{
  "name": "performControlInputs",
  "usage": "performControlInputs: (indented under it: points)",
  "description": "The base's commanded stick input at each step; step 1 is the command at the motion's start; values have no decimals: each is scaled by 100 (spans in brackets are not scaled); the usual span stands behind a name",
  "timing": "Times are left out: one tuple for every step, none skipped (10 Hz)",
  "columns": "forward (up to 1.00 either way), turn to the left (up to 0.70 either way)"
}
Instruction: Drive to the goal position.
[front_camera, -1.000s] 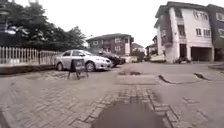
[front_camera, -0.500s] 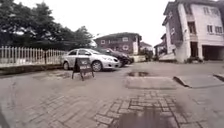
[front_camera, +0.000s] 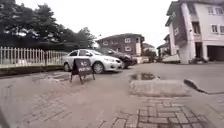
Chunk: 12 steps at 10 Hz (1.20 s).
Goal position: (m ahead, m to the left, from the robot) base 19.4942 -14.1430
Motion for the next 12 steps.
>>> performControlInputs:
  points:
    - [70, 33]
    - [70, 35]
    - [70, 29]
    - [70, 7]
    - [70, 0]
    - [70, 0]
    - [70, 0]
    - [70, 0]
    - [70, 0]
    - [70, 0]
    - [70, 0]
    - [70, 0]
